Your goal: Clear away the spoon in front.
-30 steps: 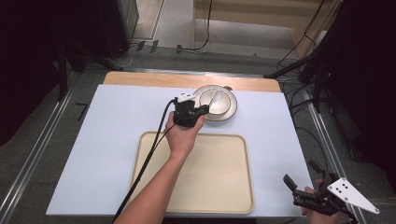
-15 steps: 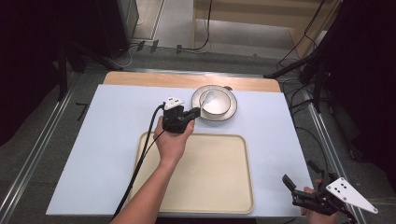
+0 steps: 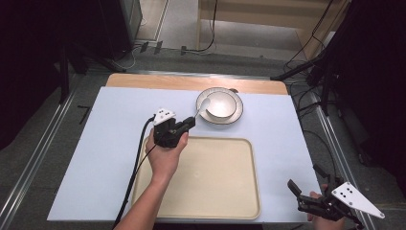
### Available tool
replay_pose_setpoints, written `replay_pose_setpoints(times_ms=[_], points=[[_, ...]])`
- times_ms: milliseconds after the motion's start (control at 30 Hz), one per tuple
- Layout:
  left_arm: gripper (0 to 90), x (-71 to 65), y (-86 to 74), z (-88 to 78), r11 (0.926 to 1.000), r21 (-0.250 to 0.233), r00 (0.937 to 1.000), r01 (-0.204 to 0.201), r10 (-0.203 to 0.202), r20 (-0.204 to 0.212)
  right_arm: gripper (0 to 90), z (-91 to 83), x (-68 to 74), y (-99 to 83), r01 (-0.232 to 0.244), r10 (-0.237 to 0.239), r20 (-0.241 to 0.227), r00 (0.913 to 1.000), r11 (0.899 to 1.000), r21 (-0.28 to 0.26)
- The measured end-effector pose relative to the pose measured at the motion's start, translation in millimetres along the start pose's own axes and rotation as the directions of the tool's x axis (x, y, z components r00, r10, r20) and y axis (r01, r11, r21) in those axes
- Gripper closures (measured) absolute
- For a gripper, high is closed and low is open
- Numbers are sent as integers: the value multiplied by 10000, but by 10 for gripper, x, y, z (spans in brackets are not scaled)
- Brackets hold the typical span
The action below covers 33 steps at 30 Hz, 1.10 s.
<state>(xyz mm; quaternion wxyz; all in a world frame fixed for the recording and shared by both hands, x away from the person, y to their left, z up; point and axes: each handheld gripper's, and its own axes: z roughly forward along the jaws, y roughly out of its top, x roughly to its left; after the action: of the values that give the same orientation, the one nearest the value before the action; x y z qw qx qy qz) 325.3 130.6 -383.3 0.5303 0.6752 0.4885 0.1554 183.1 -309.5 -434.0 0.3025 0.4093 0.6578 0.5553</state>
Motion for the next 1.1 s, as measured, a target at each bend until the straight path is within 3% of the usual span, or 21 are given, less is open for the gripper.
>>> replay_pose_setpoints(times_ms=[633, 1000, 1100], points=[[869, 120, -194, -427, 9988, -434, 9993, 229, -242, -300, 0, 11, 18, 1, 91, -91, -33, 10000, 10000, 14], [869, 164, -320, -679, 9984, -554, 9979, -86, 50, -641, 0, 12, 38, 5, 118, -118, -56, 9999, 9999, 31], [869, 217, -381, -766, 9981, -620, 9970, 13, -60, -767, 0, 9, 37, 5, 93, -93, -43, 9999, 10000, 16]])
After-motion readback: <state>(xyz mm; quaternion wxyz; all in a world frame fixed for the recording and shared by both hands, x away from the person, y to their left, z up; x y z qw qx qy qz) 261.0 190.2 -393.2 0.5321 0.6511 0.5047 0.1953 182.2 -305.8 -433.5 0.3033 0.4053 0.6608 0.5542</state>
